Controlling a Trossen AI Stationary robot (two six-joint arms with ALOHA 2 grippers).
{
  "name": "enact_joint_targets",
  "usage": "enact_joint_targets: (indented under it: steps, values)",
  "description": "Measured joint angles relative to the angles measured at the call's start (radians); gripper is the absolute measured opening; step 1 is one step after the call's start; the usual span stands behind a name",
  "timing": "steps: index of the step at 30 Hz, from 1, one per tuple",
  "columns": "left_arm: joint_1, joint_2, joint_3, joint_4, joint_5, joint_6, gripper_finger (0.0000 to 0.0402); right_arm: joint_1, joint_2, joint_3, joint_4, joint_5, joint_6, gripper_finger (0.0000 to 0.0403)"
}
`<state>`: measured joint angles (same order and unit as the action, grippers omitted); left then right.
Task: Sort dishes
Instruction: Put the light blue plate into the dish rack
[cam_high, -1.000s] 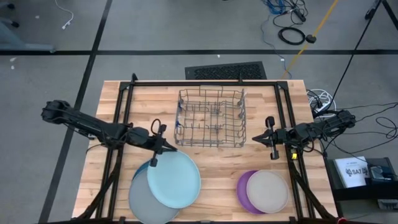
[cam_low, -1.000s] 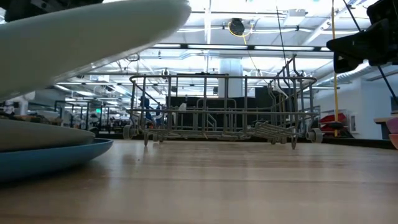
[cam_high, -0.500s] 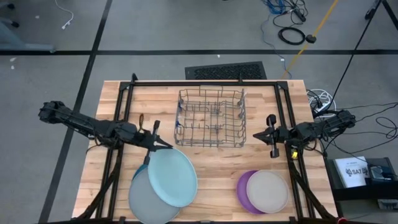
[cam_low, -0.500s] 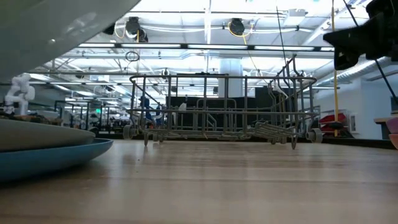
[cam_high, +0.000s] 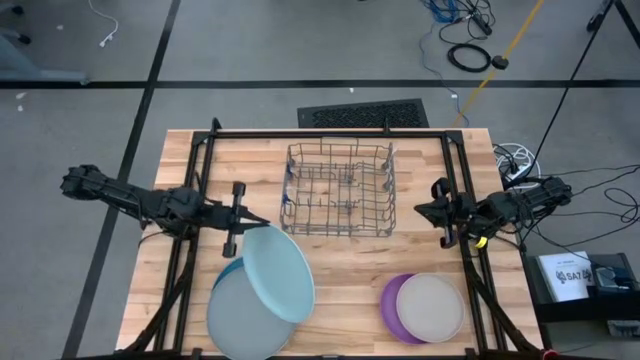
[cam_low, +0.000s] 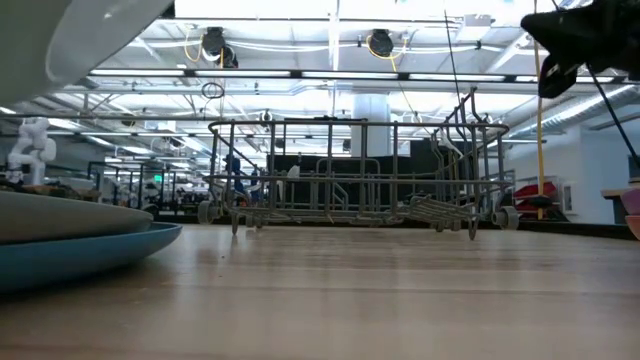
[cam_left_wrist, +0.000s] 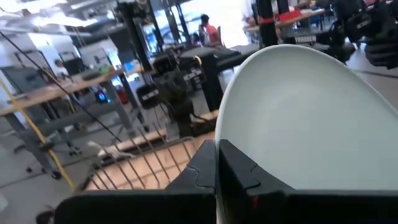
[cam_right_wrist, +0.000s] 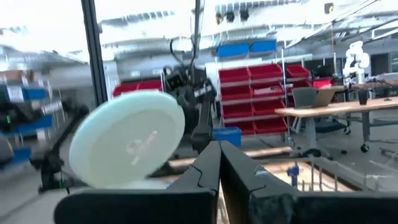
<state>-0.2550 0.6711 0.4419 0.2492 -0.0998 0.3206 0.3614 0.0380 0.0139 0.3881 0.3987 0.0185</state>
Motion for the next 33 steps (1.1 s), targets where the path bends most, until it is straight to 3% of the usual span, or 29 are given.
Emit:
enact_joint_targets:
  steps: [7,13,22,27,33]
  values:
    - [0.0,-0.007,0.0,0.137,-0.004,0.05,0.0,0.0,0.0,0.001,0.172,-0.009,-0.002,0.0004]
    - [0.029,-0.007,0.0,0.211,-0.009,0.06,0.0,0.0,0.027,0.027,0.18,-0.008,-0.067,0.0004]
    - [0.111,-0.006,0.001,0.285,-0.002,0.052,0.0,0.0,0.27,0.222,0.099,0.035,-0.179,0.0009]
    - [0.147,-0.006,0.001,0.317,-0.025,0.056,0.0,0.0,0.498,0.415,-0.045,0.136,-0.186,0.0062]
    - [0.191,-0.006,0.001,0.322,-0.025,0.059,0.0,0.0,0.758,0.635,-0.083,0.15,-0.184,0.0171]
